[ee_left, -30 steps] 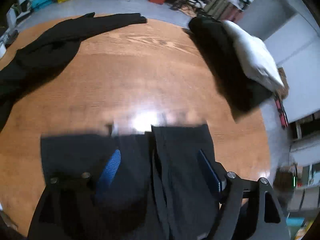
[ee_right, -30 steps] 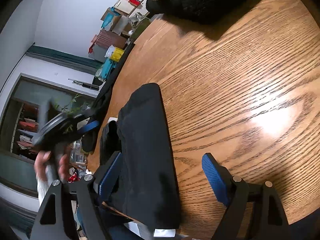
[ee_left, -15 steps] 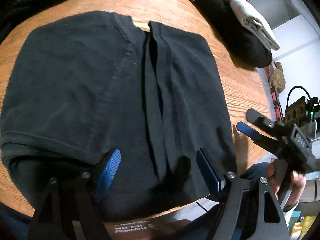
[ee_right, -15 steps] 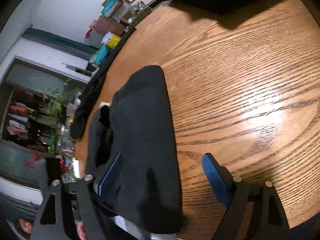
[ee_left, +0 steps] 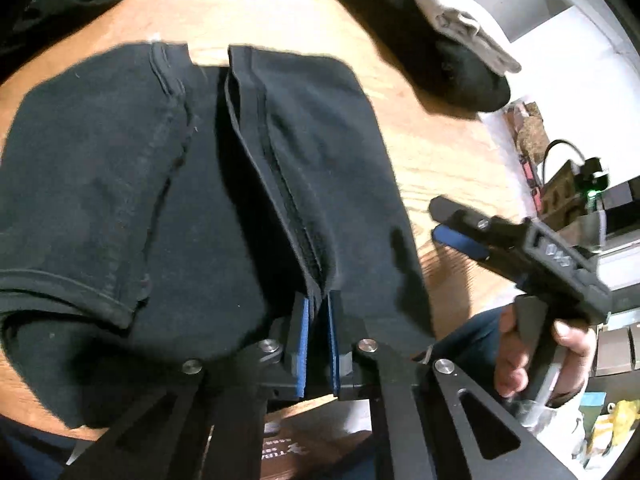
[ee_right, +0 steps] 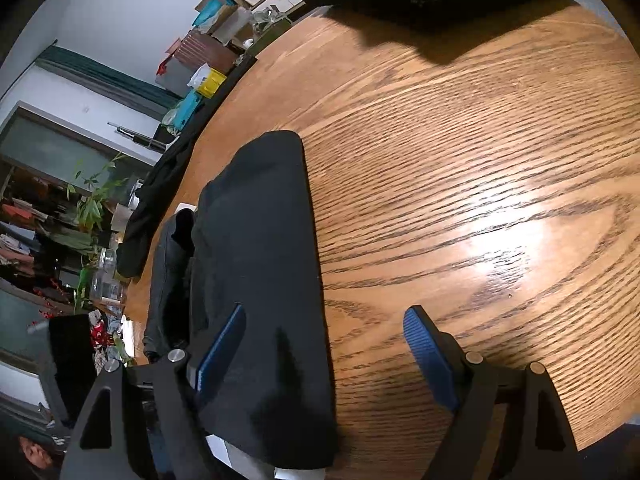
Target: Fold clothes
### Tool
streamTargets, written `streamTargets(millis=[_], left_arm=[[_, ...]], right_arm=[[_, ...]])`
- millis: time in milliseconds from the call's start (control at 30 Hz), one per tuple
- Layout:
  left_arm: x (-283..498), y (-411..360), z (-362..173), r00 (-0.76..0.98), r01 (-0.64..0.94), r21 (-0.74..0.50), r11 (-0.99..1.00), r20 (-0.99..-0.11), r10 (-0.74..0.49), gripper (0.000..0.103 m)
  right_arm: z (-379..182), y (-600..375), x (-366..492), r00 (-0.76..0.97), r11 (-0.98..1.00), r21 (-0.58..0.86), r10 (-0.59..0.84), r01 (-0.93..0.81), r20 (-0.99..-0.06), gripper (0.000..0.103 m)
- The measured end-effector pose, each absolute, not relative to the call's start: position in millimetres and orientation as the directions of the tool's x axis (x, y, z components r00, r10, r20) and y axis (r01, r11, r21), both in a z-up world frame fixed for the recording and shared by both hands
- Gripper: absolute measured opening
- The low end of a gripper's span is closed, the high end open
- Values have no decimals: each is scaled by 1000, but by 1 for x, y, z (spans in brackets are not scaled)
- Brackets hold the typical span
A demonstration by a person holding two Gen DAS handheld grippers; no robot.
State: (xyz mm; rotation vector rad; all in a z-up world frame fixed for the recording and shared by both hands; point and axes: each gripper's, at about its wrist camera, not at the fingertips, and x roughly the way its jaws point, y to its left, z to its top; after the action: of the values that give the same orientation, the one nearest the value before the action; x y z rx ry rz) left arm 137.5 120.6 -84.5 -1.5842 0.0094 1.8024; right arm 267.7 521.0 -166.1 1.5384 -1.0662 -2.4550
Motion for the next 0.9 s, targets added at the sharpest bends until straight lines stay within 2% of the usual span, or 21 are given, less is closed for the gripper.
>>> streamTargets(millis=[100, 200, 333, 467, 633, 800, 900], left_arm=[[133, 113, -79, -5, -504, -425, -752, -869, 495, 8], [131, 111, -98, 25, -491, -365, -791, -914, 406, 12], [133, 106, -97, 51, -472, -385, -793, -910, 411, 42], [130, 109, -55, -9, -507, -406, -760, -879, 476, 71], [91, 119, -26, -161, -520, -283, -806, -894, 418, 73], [57, 138, -50, -191, -487, -163, -858, -939, 287, 73], [35, 131, -90, -97, -406, -134, -904, -977, 189, 73]], right_arm=[[-166, 522, 268, -501, -755, 582, -393, -302, -771, 85], [-166, 522, 268, -498, -755, 583, -398, -299, -771, 85], [-165, 520, 267, -496, -755, 590, -409, -288, -766, 85], [-163, 519, 267, -499, -756, 594, -415, -277, -761, 85], [-160, 518, 266, -502, -753, 602, -424, -267, -754, 85], [-158, 515, 268, -499, -760, 598, -427, -253, -754, 85], [-159, 517, 269, -496, -764, 596, -428, -249, -756, 85]])
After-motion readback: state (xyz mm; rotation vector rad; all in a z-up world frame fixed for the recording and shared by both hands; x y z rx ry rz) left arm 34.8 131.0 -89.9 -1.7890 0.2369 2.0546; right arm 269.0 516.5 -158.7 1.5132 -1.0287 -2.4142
